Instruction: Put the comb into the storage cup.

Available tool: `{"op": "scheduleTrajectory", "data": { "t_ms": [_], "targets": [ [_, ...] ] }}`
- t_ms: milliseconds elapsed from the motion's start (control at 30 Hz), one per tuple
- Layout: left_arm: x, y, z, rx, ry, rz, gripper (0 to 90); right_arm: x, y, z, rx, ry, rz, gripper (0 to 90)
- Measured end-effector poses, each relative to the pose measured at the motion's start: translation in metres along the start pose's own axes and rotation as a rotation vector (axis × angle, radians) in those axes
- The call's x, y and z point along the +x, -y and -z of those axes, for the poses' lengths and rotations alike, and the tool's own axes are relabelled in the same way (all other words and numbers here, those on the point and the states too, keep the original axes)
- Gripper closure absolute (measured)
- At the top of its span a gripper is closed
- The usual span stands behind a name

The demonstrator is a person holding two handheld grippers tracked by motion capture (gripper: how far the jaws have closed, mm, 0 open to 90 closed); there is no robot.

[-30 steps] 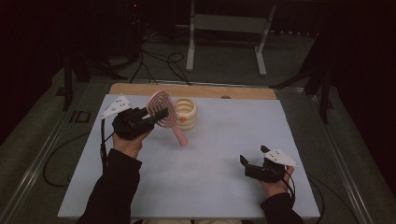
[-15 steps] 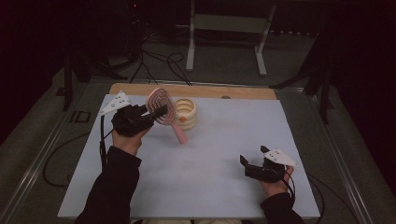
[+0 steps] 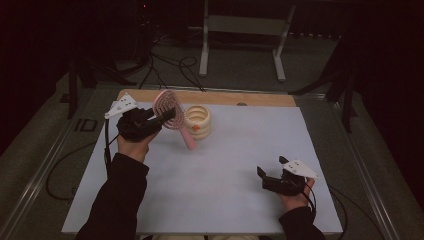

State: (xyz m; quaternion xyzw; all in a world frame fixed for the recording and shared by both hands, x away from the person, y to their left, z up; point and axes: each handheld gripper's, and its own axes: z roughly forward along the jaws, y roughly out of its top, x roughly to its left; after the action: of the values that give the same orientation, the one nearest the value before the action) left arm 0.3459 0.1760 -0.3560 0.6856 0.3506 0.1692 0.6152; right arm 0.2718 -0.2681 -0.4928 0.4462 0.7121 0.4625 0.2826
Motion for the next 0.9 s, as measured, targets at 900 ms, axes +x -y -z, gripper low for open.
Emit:
{"op": "scheduleTrajectory", "data": {
  "t_ms": [900],
  "targets": [
    [0.005, -0.013, -0.005, 0.011, -0.038, -0.019, 65.3, 0.0, 0.0, 0.0, 0.005, 0.003, 0.004, 8.8]
  ]
}}
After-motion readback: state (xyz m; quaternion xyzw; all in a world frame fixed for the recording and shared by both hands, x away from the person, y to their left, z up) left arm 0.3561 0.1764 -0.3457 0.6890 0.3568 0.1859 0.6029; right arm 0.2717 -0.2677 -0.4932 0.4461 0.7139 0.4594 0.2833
